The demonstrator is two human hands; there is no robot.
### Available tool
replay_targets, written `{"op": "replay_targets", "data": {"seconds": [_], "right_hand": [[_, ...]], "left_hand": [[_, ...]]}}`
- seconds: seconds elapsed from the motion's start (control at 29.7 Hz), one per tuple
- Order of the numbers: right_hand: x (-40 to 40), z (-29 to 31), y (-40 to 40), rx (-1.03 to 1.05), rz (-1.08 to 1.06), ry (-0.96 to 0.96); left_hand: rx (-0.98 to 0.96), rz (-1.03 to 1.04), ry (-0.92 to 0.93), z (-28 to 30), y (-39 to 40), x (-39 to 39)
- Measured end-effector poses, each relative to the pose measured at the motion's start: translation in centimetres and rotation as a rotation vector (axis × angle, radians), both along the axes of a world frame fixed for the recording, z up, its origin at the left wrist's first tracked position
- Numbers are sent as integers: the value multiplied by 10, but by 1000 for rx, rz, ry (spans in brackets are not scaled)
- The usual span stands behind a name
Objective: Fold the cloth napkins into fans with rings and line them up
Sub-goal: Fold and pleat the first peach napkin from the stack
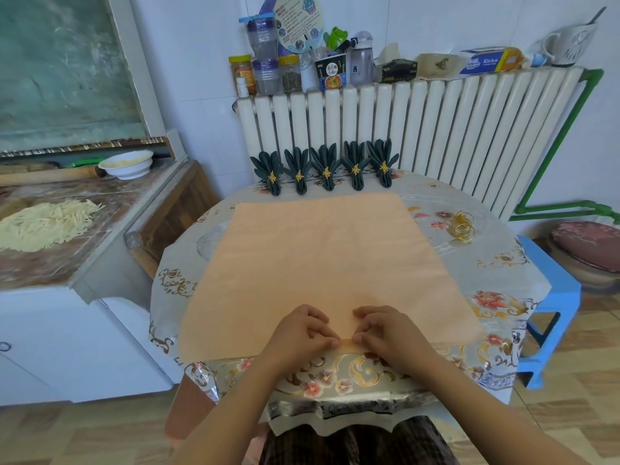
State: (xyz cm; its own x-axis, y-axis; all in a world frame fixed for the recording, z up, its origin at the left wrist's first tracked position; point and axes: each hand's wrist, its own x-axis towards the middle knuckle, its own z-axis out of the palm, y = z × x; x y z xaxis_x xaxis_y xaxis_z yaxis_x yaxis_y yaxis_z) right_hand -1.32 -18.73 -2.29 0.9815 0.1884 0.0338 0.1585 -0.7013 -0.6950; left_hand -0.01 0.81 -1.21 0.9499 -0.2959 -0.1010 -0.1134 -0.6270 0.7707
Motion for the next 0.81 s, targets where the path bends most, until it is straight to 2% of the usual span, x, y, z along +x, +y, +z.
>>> {"op": "replay_targets", "data": {"seconds": [0.27, 0.44, 0.51, 0.64, 0.81], "right_hand": [[2, 6, -7, -88, 85, -19], [12, 16, -2, -260, -15, -88], [15, 21, -8, -262, -72, -110], [17, 36, -29, -257, -166, -119], [17, 57, -50, -389, -128, -84]], "left_hand": [[96, 27, -59, -2, -2, 9], [199, -83, -55, 11, 1, 12], [263, -91, -54, 21, 9, 15], [383, -100, -7, 42, 36, 27], [347, -254, 117, 69, 48, 31]]}}
